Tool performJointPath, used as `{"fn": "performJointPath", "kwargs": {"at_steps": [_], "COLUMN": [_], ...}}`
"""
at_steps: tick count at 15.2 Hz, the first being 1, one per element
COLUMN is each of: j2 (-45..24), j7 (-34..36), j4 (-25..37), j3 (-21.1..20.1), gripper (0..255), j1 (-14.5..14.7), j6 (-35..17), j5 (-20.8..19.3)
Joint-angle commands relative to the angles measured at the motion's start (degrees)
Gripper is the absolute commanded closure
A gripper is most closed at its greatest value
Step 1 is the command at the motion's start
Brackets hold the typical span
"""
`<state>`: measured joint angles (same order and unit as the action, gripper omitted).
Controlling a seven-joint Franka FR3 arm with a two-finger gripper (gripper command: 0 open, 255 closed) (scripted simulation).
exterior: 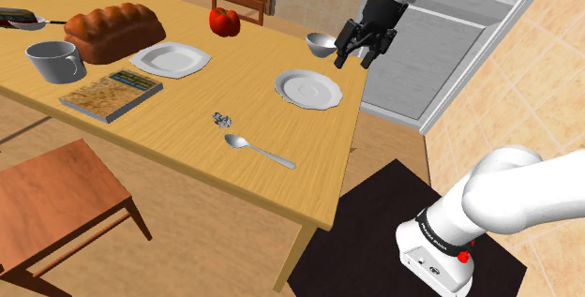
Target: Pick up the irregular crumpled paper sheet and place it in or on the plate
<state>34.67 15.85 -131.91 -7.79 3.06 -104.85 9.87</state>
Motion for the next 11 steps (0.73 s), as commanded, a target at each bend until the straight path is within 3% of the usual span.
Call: {"fn": "performJointPath", "kwargs": {"at_steps": [1,11], "j2": [-3.0,-21.5], "j7": [1.7,10.3], "j4": [0.6,9.0], "j3": [-1.9,-10.3], "gripper": [0,0], "j1": [0.5,2.0], "j6": [-2.6,-13.1], "j5": [0.6,-0.9]}}
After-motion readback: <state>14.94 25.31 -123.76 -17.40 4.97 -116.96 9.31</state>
